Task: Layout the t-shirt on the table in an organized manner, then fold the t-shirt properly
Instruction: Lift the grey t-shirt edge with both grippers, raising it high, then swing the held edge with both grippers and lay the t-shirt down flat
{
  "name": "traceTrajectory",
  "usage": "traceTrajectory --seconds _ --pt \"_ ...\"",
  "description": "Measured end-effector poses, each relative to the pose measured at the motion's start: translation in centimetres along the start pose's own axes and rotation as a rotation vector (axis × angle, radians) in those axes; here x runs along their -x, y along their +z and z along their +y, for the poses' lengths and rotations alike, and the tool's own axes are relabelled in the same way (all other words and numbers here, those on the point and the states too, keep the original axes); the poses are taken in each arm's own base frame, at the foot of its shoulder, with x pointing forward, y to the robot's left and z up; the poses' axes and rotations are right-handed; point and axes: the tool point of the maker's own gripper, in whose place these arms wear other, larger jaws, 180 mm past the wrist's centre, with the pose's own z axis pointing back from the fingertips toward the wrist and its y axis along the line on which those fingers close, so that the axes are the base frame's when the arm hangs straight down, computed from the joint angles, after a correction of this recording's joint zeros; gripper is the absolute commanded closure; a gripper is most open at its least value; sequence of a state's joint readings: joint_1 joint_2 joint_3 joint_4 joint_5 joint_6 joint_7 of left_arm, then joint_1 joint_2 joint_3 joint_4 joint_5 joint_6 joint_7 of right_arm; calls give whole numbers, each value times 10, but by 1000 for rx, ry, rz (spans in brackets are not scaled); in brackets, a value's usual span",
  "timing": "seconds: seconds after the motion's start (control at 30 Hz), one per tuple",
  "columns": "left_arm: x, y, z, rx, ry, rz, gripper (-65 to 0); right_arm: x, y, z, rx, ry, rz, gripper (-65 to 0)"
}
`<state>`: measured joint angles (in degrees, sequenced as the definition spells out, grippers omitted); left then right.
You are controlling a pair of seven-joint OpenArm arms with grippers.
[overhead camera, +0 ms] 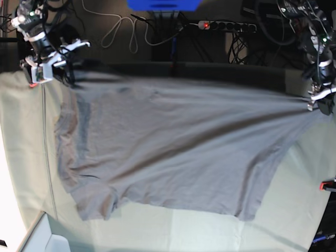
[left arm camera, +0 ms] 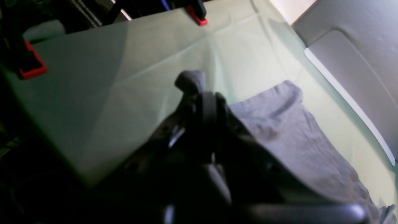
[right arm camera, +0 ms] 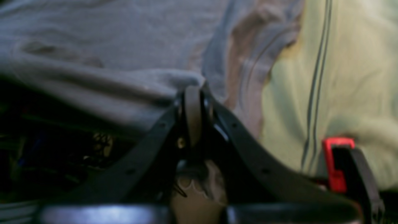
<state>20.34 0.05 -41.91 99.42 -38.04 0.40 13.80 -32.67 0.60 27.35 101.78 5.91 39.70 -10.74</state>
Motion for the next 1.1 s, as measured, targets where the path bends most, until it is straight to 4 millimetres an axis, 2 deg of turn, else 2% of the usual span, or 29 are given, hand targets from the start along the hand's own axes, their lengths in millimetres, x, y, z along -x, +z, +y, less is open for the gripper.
traceTrajectory --seconds 0.2,0.37,0.47,0.53,0.6,0.7,0.8,0.9,1.0,1.1 --pt "10 10 13 -21 -24 41 0 -8 21 -23 58 -113 -70 0" --pt "9 9 12 -19 -25 40 0 -22 22 -29 72 -94 -107 0" --pt "9 8 9 -11 -24 38 0 -42 12 -31 75 -81 -157 0" --pt "5 -1 -4 9 -9 20 0 -68 1 -36 75 -68 -230 0" --pt "-2 -13 -25 59 -50 4 0 -89 -8 -41 81 -27 -275 0" --pt "-15 -32 -72 172 -137 -41 0 -119 -25 -54 113 63 -289 0" --pt "-13 -52 -110 238 -231 -47 0 -152 -49 -66 159 117 -264 0" --pt "-23 -67 -163 340 -295 -89 0 -197 -71 -83 196 126 -302 0" --pt "-46 -75 -215 431 -351 -171 0 -244 -91 -102 232 142 -333 0" --pt "-59 -81 -265 497 -402 -213 0 -299 -106 -121 259 138 -393 0"
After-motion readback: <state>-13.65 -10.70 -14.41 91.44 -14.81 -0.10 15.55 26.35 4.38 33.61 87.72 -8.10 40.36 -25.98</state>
